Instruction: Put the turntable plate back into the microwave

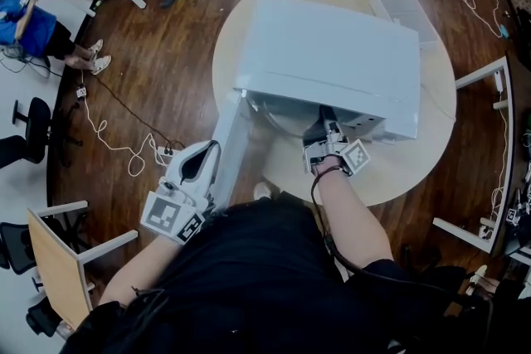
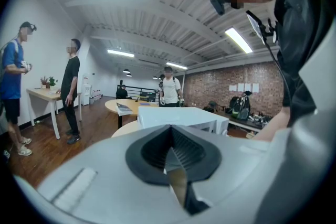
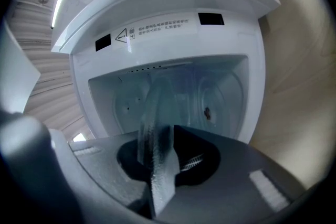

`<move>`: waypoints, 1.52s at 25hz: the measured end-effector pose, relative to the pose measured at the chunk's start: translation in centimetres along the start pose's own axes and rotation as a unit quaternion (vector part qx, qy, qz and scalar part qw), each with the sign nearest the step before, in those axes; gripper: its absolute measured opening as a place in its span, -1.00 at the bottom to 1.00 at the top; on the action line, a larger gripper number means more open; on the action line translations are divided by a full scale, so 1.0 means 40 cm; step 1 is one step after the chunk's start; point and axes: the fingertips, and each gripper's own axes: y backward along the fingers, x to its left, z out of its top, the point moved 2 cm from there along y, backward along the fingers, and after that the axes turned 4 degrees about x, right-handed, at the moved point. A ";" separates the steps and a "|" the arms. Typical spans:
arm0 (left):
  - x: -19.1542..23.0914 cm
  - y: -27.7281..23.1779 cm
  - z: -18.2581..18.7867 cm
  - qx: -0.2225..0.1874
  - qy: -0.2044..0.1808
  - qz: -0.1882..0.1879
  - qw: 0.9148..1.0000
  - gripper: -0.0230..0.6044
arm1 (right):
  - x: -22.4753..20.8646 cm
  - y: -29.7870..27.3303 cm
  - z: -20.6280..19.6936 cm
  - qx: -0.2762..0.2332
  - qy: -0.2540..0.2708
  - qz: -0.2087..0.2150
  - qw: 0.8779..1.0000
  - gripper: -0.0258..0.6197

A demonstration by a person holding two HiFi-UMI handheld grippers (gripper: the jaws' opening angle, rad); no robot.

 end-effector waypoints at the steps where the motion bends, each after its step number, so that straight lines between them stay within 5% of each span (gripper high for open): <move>1: 0.001 0.000 -0.001 0.000 0.001 0.000 1.000 -0.91 | 0.001 -0.003 0.001 -0.001 0.000 0.000 1.000 -0.79; 38: 0.000 -0.001 -0.008 0.007 -0.008 -0.003 1.000 -0.91 | -0.088 -0.086 0.094 -0.044 0.006 -0.018 0.999 -0.78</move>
